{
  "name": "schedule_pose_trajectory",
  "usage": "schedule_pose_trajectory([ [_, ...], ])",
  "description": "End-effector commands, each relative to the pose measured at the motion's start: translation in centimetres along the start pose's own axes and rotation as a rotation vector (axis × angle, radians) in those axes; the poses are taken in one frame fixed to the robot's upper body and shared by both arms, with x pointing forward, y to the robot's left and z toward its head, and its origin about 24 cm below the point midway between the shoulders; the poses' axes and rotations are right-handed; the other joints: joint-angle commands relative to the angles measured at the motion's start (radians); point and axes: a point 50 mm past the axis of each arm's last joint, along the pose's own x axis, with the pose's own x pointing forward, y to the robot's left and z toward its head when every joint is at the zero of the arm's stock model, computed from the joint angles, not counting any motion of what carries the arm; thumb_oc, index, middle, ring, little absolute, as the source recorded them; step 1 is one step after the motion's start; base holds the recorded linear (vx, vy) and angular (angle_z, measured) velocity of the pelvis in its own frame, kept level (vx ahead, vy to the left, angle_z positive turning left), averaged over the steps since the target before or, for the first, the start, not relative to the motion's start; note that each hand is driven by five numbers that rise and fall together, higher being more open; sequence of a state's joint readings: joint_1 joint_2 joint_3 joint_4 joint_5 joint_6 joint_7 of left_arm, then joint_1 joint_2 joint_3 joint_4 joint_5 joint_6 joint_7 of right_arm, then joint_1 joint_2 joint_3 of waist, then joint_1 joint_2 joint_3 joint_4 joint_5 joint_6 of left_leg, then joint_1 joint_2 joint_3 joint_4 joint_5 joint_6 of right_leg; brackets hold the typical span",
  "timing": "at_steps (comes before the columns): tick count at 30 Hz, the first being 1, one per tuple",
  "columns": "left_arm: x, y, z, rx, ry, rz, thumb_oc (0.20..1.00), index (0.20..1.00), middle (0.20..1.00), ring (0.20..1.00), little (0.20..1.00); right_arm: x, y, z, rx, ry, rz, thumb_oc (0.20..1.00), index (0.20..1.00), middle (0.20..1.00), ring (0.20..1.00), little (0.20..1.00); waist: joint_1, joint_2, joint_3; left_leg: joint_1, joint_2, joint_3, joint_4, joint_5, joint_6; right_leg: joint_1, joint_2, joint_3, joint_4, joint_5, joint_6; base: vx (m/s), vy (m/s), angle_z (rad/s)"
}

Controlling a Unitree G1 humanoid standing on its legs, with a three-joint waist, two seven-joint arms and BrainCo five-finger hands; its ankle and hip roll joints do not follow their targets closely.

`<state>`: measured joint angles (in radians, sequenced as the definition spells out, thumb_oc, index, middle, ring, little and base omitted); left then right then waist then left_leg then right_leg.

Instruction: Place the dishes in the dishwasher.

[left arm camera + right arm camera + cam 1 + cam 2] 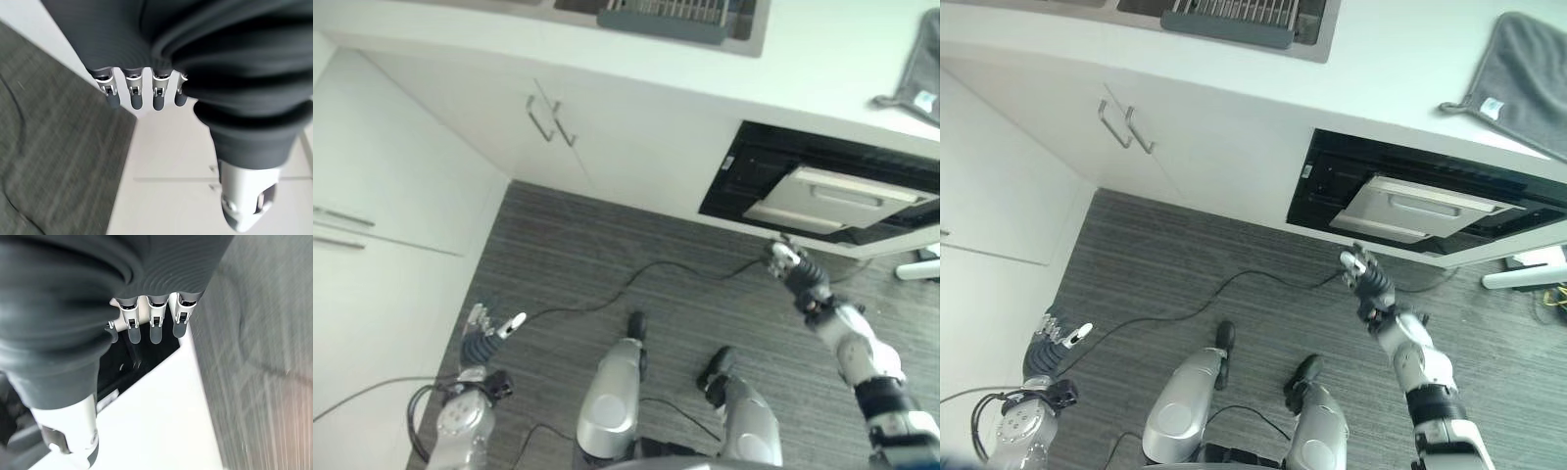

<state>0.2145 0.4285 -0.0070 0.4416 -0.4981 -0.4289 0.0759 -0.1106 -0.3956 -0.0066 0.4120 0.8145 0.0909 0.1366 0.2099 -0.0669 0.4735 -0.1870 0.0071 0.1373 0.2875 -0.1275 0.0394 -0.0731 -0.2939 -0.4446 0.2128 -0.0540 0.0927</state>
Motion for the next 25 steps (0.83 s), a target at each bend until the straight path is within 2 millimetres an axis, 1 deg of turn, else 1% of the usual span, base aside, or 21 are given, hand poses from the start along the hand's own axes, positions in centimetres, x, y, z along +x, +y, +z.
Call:
schedule_pose_trajectory([
  [1,-0.8,1.5,0.6,0.08,-0.029,0.001,1.0,1.0,1.0,1.0,1.0,1.6,0.7,5.2,-0.164,-0.153,0.052,1.0,1.0,1.0,1.0,1.0,0.008,0.016,-0.056,-0.004,0.013,0.028,-0.017,0.024,-0.047,0.079,-0.019,0.063,0.061,0.104,0.031,0.22,0.133,-0.26],
  [2,-0.4,1.3,0.4,0.085,-0.005,-0.013,1.0,1.0,1.0,1.0,1.0,1.1,0.1,4.1,-0.186,-0.115,0.047,1.0,1.0,1.0,1.0,1.0,-0.019,0.016,-0.083,0.027,0.014,0.023,-0.036,0.024,-0.046,0.078,-0.008,0.094,0.079,0.105,0.032,0.18,0.093,-0.28],
  [3,-0.2,1.1,0.3,0.081,0.005,-0.023,1.0,1.0,1.0,1.0,1.0,1.0,-0.1,3.7,-0.187,-0.107,0.043,1.0,1.0,1.0,1.0,1.0,-0.031,0.018,-0.092,0.039,0.013,0.019,-0.047,0.024,-0.043,0.072,0.005,0.11,0.08,0.096,0.031,0.21,0.056,-0.14],
  [4,0.1,0.7,0.2,0.078,0.03,-0.049,1.0,1.0,1.0,1.0,1.0,0.7,-0.3,3.0,-0.19,-0.082,0.038,1.0,1.0,1.0,1.0,1.0,-0.058,0.022,-0.111,0.061,0.007,0.005,-0.067,0.027,-0.039,0.061,0.046,0.143,0.065,0.066,0.026,0.21,-0.038,-0.02],
  [5,0.5,0.0,-0.5,0.066,0.09,-0.094,1.0,1.0,1.0,1.0,1.0,-0.2,-1.0,1.5,-0.196,-0.044,0.004,1.0,1.0,1.0,1.0,1.0,-0.106,0.025,-0.142,0.087,-0.011,-0.023,-0.102,0.039,-0.033,0.038,0.121,0.205,0.02,0.027,0.02,0.23,-0.072,0.63],
  [6,0.7,-0.4,-1.0,0.058,0.127,-0.114,1.0,1.0,1.0,1.0,1.0,-0.6,-1.2,0.6,-0.206,-0.014,-0.011,1.0,1.0,1.0,1.0,1.0,-0.129,0.025,-0.158,0.102,-0.02,-0.033,-0.118,0.044,-0.031,0.029,0.148,0.231,0.005,0.022,0.014,0.27,-0.217,0.91],
  [7,0.7,-1.4,-2.8,0.041,0.246,-0.167,1.0,1.0,1.0,1.0,1.0,-1.4,-2.6,-1.6,-0.275,0.079,-0.062,1.0,1.0,1.0,1.0,1.0,-0.177,0.03,-0.204,0.143,-0.035,-0.062,-0.159,0.049,-0.03,0.006,0.203,0.292,-0.034,0.027,-0.001,0.24,-0.42,1.43],
  [8,0.2,-2.4,-5.1,-0.039,0.384,-0.248,1.0,1.0,1.0,1.0,1.0,-2.0,-3.5,-4.6,-0.244,0.19,-0.108,1.0,1.0,1.0,1.0,1.0,-0.201,0.046,-0.237,0.181,-0.037,-0.068,-0.203,0.06,-0.033,0.026,0.231,0.313,-0.067,0.021,-0.018,0.21,-0.509,1.11],
  [9,-0.4,-3.2,-6.2,-0.046,0.437,-0.297,1.0,1.0,1.0,1.0,1.0,-2.4,-3.7,-6.6,-0.256,0.26,-0.114,1.0,1.0,1.0,1.0,1.0,-0.208,0.051,-0.251,0.19,-0.031,-0.05,-0.204,0.066,-0.046,0.06,0.239,0.301,-0.101,0.023,-0.03,0.09,-0.415,1.31],
  [10,-0.7,-3.8,-6.9,-0.04,0.479,-0.336,1.0,1.0,1.0,1.0,1.0,-2.9,-4.0,-7.6,-0.284,0.307,-0.124,1.0,1.0,1.0,1.0,1.0,-0.217,0.054,-0.26,0.189,-0.025,-0.043,-0.194,0.069,-0.054,0.077,0.243,0.301,-0.118,0.023,-0.038,0.0,-0.195,0.91],
  [11,-1.0,-4.3,-7.6,-0.038,0.523,-0.377,1.0,1.0,1.0,1.0,1.0,-3.6,-4.5,-8.6,-0.313,0.354,-0.138,1.0,1.0,1.0,1.0,1.0,-0.236,0.06,-0.27,0.188,-0.004,0.003,-0.183,0.079,-0.069,0.098,0.242,0.285,-0.134,0.019,-0.04,-0.02,-0.071,1.0],
  [12,-1.0,-4.8,-8.2,-0.049,0.562,-0.406,1.0,1.0,1.0,1.0,1.0,-4.4,-5.4,-9.5,-0.363,0.396,-0.171,1.0,1.0,1.0,1.0,1.0,-0.26,0.053,-0.278,0.18,0.054,0.09,-0.16,0.092,-0.088,0.121,0.227,0.247,-0.144,0.013,-0.041,-0.04,0.026,0.66],
  [13,-0.9,-5.2,-8.4,-0.055,0.576,-0.418,1.0,1.0,1.0,1.0,1.0,-4.8,-5.8,-9.9,-0.38,0.417,-0.197,1.0,1.0,1.0,1.0,1.0,-0.273,0.047,-0.281,0.183,0.081,0.128,-0.15,0.094,-0.095,0.132,0.213,0.224,-0.149,0.013,-0.038,-0.04,0.188,1.53],
  [14,-1.2,-5.7,-8.9,-0.06,0.605,-0.442,1.0,1.0,1.0,1.0,1.0,-5.5,-6.5,-10.8,-0.355,0.452,-0.244,1.0,1.0,1.0,1.0,1.0,-0.282,0.053,-0.294,0.213,0.087,0.142,-0.202,0.108,-0.096,0.148,0.196,0.191,-0.172,0.021,-0.026,-0.03,0.207,1.25],
  [16,-1.3,-5.9,-9.4,-0.06,0.629,-0.439,1.0,1.0,1.0,1.0,1.0,-5.8,-6.7,-11.5,-0.354,0.473,-0.249,1.0,1.0,1.0,1.0,1.0,-0.288,0.064,-0.31,0.248,0.079,0.15,-0.267,0.123,-0.094,0.151,0.192,0.178,-0.193,0.036,-0.012,0.04,0.229,0.4],
  [17,-1.3,-5.9,-9.8,-0.06,0.652,-0.414,1.0,1.0,1.0,1.0,1.0,-6.4,-6.8,-12.9,-0.342,0.532,-0.25,1.0,1.0,1.0,1.0,1.0,-0.295,0.07,-0.339,0.3,0.071,0.163,-0.349,0.143,-0.096,0.16,0.185,0.164,-0.227,0.064,0.009,0.1,0.231,-0.26],
  [19,-1.6,-5.8,-10.1,-0.051,0.657,-0.409,1.0,1.0,1.0,1.0,1.0,-6.8,-6.8,-13.6,-0.327,0.559,-0.259,1.0,1.0,1.0,1.0,1.0,-0.297,0.07,-0.353,0.311,0.063,0.156,-0.358,0.139,-0.091,0.163,0.189,0.174,-0.222,0.061,0.012,0.1,0.162,-0.12],
  [22,-1.8,-5.5,-10.3,-0.06,0.662,-0.388,1.0,1.0,1.0,1.0,1.0,-7.5,-6.6,-14.6,-0.333,0.6,-0.242,1.0,1.0,1.0,1.0,1.0,-0.299,0.064,-0.371,0.328,0.061,0.166,-0.359,0.132,-0.086,0.166,0.186,0.175,-0.212,0.059,0.016,0.07,0.099,-0.01],
  [24,-2.3,-5.0,-10.7,-0.092,0.668,-0.355,1.0,1.0,1.0,1.0,1.0,-8.0,-6.4,-15.5,-0.331,0.631,-0.239,1.0,1.0,1.0,1.0,1.0,-0.293,0.057,-0.389,0.346,0.051,0.161,-0.362,0.121,-0.076,0.182,0.184,0.183,-0.217,0.059,0.018,0.1,0.099,-0.07],
  [25,-2.4,-5.0,-10.7,-0.095,0.668,-0.352,1.0,1.0,1.0,1.0,1.0,-8.0,-6.4,-15.6,-0.332,0.633,-0.237,1.0,1.0,1.0,1.0,1.0,-0.292,0.056,-0.392,0.348,0.051,0.161,-0.363,0.12,-0.075,0.184,0.184,0.183,-0.217,0.06,0.019,0.11,0.102,-0.07],
])
